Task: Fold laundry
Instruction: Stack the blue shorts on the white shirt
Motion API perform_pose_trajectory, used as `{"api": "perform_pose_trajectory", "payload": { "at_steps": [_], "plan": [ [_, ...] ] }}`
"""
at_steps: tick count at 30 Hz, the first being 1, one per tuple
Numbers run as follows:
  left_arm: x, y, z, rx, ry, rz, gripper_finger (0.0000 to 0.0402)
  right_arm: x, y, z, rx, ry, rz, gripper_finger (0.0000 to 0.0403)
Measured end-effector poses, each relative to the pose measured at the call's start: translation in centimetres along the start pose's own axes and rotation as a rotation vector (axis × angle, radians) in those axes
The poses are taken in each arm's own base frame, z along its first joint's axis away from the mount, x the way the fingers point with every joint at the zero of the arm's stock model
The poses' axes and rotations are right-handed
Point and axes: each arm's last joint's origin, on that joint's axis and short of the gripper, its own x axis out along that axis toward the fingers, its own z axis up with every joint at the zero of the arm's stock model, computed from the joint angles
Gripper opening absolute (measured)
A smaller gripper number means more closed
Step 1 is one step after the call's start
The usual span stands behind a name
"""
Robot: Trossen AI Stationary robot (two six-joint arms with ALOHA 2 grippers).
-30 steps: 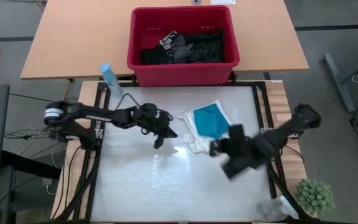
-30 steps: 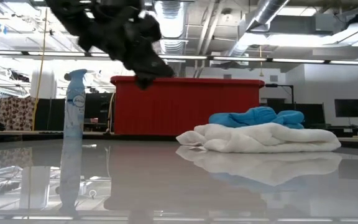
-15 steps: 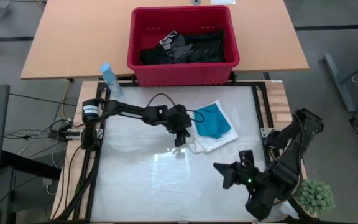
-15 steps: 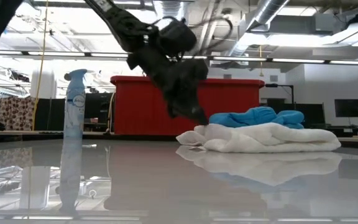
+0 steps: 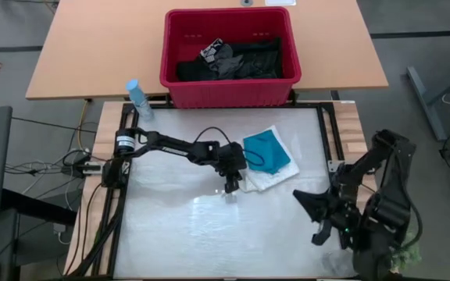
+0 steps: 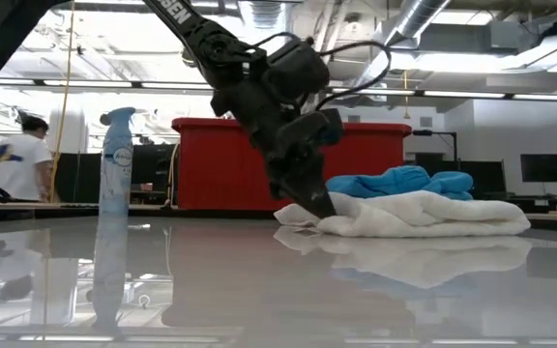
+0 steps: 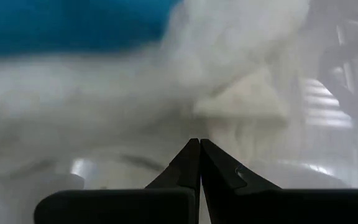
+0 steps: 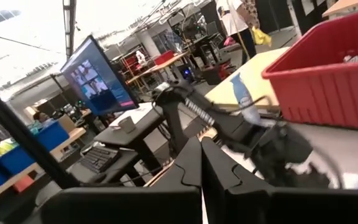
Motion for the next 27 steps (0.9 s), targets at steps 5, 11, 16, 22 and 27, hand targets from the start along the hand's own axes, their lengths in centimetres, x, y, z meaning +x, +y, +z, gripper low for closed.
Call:
{"api": "perform_pose_trajectory", "payload": {
  "at_steps": [5, 11, 16, 22, 27],
  "plan": [
    [0.1, -0.7, 1.0, -0.009, -0.115, 0.014, 0.0000, 0.0, -0.6, 1.4, -0.049, 0.001, -0.001, 0.0027],
    [2.1, -1.3, 1.4, -0.064, -0.170, -0.008, 0.0000, 0.0, -1.1, 2.7, -0.102, 0.002, 0.000, 0.0023],
    [5.6, -1.6, 3.8, -0.121, -0.216, -0.069, 0.0000, -0.2, -1.4, 3.5, -0.112, 0.008, 0.010, 0.0025],
    [9.8, -1.9, 9.0, -0.125, -0.286, -0.163, 0.0000, -0.8, -1.5, 3.8, -0.092, 0.021, 0.030, 0.0028],
    [11.3, -0.3, 12.3, -0.106, -0.324, -0.103, 0.0000, -1.2, -1.3, 3.7, -0.085, 0.030, 0.046, 0.0023]
  ]
}}
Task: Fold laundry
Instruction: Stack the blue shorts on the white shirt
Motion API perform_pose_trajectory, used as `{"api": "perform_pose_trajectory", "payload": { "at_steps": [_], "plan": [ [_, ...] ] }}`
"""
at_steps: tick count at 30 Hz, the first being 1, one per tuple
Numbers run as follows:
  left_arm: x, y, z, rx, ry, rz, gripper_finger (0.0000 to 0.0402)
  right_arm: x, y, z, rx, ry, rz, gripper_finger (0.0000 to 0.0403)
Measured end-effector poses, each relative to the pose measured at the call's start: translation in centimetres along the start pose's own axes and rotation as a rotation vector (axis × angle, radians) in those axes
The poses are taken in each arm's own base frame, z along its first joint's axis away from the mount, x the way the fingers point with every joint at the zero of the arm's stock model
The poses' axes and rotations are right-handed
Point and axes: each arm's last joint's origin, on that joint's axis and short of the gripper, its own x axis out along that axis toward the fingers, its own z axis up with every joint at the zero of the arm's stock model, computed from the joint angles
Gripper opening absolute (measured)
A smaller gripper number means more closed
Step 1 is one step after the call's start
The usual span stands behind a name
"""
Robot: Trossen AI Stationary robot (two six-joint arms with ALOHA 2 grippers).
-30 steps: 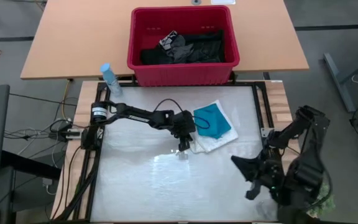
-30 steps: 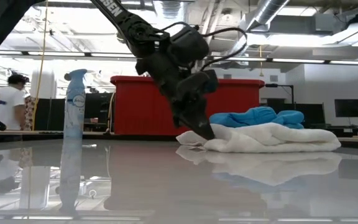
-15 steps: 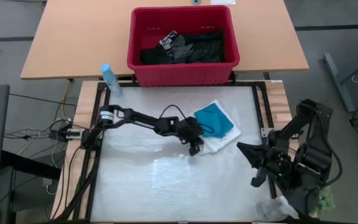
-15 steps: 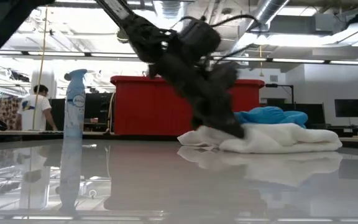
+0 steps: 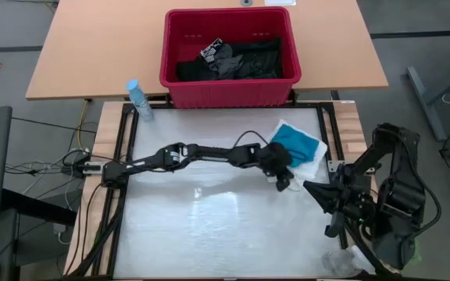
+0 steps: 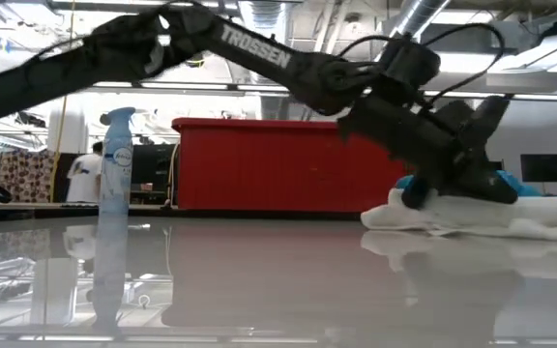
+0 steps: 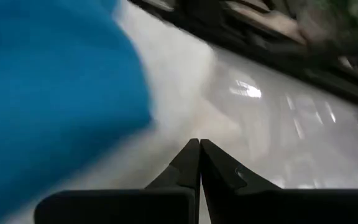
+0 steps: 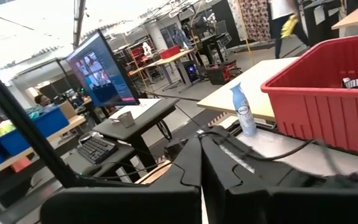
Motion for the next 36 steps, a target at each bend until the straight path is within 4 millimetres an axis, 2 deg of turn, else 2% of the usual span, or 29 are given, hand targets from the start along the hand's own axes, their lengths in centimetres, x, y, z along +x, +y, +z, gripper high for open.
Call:
{"api": "perform_pose_trajectory", "payload": {
  "at_steps": [2, 5, 7, 12, 15, 20, 24, 27, 30, 34, 36],
  "plan": [
    [-0.2, 1.5, 0.2, -0.073, -0.088, -0.013, 0.0000, -0.3, 0.2, -0.2, -0.003, 0.005, 0.010, 0.0024],
    [-0.9, 3.4, 0.2, -0.247, -0.055, -0.049, 0.0000, -0.6, 0.4, -0.6, -0.014, 0.013, 0.024, 0.0028],
    [-1.6, 4.0, 0.8, -0.278, -0.005, -0.137, 0.0000, -1.0, 0.4, -0.7, -0.024, 0.018, 0.035, 0.0028],
    [-3.2, 2.7, 2.3, -0.264, 0.083, -0.356, 0.0000, -1.1, 0.1, -1.2, -0.099, 0.031, 0.047, 0.0022],
    [-5.4, 1.3, 4.8, -0.243, 0.072, -0.429, 0.0000, -0.7, -0.2, -1.9, -0.101, 0.057, 0.038, 0.0020],
    [-12.0, -1.9, 10.3, -0.123, 0.000, -0.446, 0.0000, 1.3, -1.8, -3.3, -0.025, 0.227, -0.063, 0.0020],
    [-18.6, -4.3, 13.9, -0.015, -0.074, -0.348, 0.0000, 4.0, -3.6, -5.4, 0.121, 0.447, -0.345, 0.0019],
    [-24.6, -6.2, 16.3, 0.084, -0.155, -0.256, 0.0000, 5.8, -5.9, -7.0, 0.148, 0.652, -0.556, 0.0019],
    [-30.8, -7.7, 18.0, 0.198, -0.245, -0.126, 0.0000, 7.0, -8.3, -8.4, 0.165, 0.809, -0.780, 0.0018],
    [-38.2, -9.5, 19.1, 0.277, -0.369, 0.064, 0.0000, 8.8, -10.9, -10.3, 0.139, 0.930, -0.941, 0.0018],
    [-41.5, -10.4, 19.4, 0.277, -0.437, 0.095, 0.0000, 9.9, -12.5, -11.4, 0.103, 1.015, -0.980, 0.0018]
  ]
}}
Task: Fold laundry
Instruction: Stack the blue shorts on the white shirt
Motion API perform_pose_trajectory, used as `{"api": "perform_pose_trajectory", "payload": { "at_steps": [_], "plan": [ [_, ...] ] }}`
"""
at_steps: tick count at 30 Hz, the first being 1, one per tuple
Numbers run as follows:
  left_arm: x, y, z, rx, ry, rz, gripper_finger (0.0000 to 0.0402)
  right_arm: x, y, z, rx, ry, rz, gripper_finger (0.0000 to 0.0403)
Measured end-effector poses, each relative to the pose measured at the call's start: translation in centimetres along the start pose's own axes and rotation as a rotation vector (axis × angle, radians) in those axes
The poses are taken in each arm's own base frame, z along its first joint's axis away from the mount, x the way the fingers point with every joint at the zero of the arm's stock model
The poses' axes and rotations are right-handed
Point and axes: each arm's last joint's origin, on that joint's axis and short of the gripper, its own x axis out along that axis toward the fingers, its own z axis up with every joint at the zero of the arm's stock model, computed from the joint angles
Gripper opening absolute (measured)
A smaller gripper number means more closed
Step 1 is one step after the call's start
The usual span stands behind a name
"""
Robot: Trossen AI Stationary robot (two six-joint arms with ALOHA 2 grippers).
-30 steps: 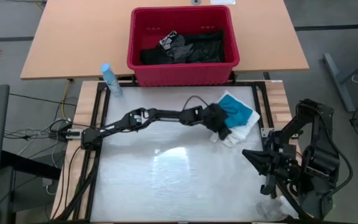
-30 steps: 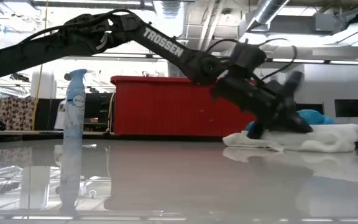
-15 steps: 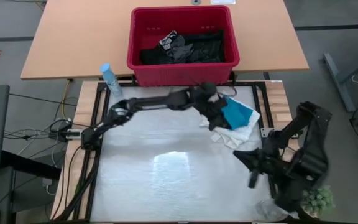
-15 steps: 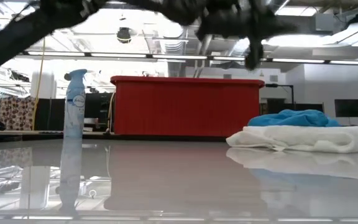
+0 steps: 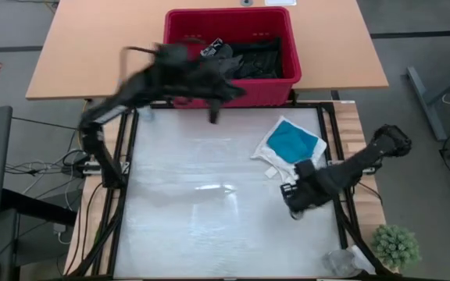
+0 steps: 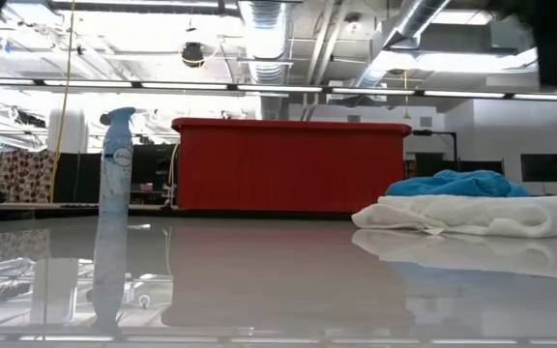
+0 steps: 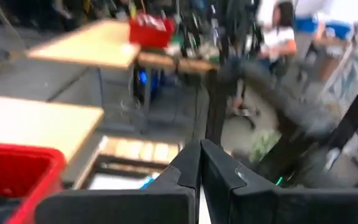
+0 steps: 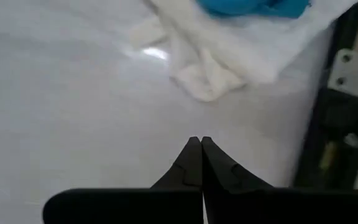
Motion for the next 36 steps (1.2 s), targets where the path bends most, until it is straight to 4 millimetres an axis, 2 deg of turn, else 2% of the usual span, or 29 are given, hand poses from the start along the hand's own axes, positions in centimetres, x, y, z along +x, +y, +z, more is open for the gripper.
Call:
{"api": "perform_pose_trajectory", "payload": {
  "at_steps": [3, 7, 11, 14, 19, 23, 36],
  "plan": [
    [-3.7, -0.1, 1.9, -0.049, -0.065, 0.008, 0.0000, 3.9, 0.6, 1.3, -0.074, 0.075, -0.027, 0.0017],
    [-7.2, 0.6, 3.2, -0.118, -0.098, -0.026, 0.0000, 8.0, 0.5, 3.2, -0.104, 0.118, 0.038, 0.0015],
    [-9.2, 1.3, 3.6, -0.108, -0.101, -0.015, 0.0000, 11.4, -0.7, 4.8, -0.092, 0.178, 0.033, 0.0014],
    [-9.5, 1.8, 3.4, -0.094, -0.071, 0.016, 0.0000, 13.3, -1.5, 5.3, -0.106, 0.230, 0.048, 0.0014],
    [-9.5, 2.8, 2.7, -0.085, -0.013, 0.060, 0.0000, 14.9, -2.9, 6.0, -0.070, 0.257, -0.018, 0.0014],
    [-9.6, 3.5, 2.6, -0.068, -0.003, 0.082, 0.0000, 15.3, -4.1, 7.2, -0.015, 0.236, -0.110, 0.0014],
    [-8.9, 4.4, 2.0, -0.042, 0.032, 0.131, 0.0000, 17.1, -8.0, 12.8, 0.180, 0.186, -0.235, 0.0014]
  ]
}}
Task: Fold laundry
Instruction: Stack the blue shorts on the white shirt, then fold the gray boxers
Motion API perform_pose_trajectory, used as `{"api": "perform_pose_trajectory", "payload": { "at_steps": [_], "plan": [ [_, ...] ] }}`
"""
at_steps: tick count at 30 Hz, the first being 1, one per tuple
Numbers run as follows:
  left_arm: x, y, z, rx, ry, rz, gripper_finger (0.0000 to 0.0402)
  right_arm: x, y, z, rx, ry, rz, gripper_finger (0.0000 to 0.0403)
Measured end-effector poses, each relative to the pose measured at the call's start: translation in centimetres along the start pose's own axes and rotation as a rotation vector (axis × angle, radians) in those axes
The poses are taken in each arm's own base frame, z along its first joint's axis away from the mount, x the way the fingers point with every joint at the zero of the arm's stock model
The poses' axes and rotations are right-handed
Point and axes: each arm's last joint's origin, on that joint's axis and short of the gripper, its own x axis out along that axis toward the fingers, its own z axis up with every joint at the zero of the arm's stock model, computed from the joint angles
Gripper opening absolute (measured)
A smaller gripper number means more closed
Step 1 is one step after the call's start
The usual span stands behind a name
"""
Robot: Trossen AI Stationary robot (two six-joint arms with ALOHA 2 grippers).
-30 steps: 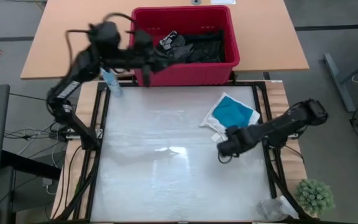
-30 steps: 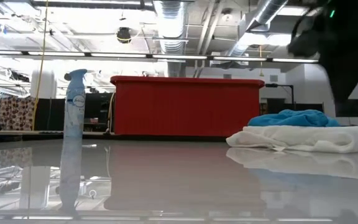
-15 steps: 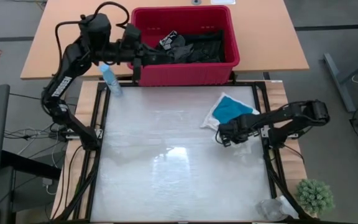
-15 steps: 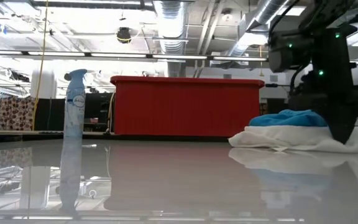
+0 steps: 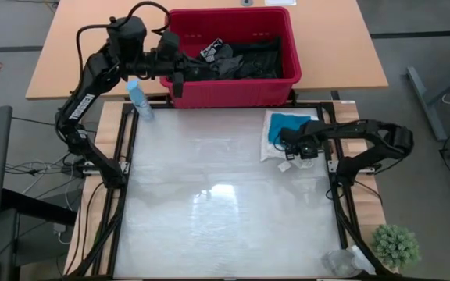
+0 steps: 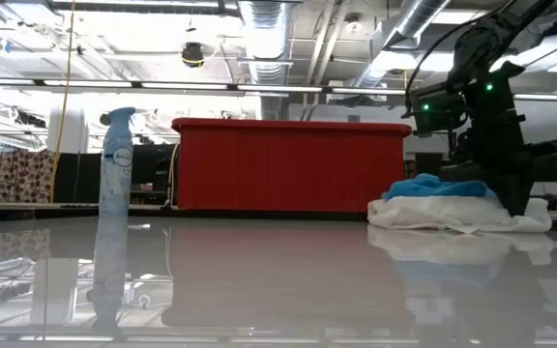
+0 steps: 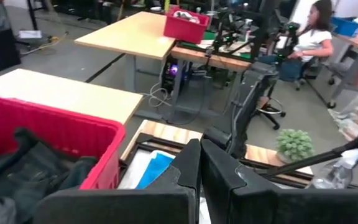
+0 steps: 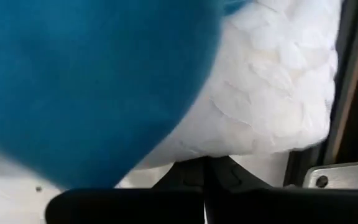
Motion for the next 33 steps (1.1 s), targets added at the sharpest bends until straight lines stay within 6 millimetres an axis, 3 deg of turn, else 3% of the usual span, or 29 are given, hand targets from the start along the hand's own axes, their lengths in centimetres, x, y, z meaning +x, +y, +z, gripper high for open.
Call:
{"api": "perform_pose_trajectory", "payload": {
  "at_steps": [10, 14, 18, 22, 25, 29, 33],
  "plan": [
    [0.1, 0.4, -0.7, 0.069, 0.063, 0.092, 0.0001, -0.2, -1.2, 0.7, 0.059, -0.004, -0.085, 0.0037],
    [0.0, 0.5, -1.0, 0.162, 0.103, 0.145, 0.0020, -1.9, -0.5, 0.7, -0.012, -0.038, -0.014, 0.0035],
    [0.0, 0.6, -1.1, 0.217, 0.112, 0.162, 0.0064, -4.5, -0.1, 0.5, -0.042, -0.081, 0.067, 0.0037],
    [0.0, 0.6, -1.3, 0.256, 0.140, 0.152, 0.0121, -7.5, 0.0, 0.0, -0.059, -0.109, 0.206, 0.0046],
    [-0.1, 0.8, -1.5, 0.271, 0.169, 0.200, 0.0161, -10.5, 0.7, 0.1, -0.085, -0.152, 0.438, 0.0057],
    [-0.2, 2.2, -1.5, 0.212, 0.171, 0.273, 0.0188, -16.4, 2.1, 0.9, -0.118, -0.310, 0.855, 0.0066],
    [-1.1, 3.9, -1.4, 0.164, 0.154, 0.254, 0.0192, -23.1, 2.2, 3.3, -0.093, -0.673, 1.121, 0.0067]
  ]
}}
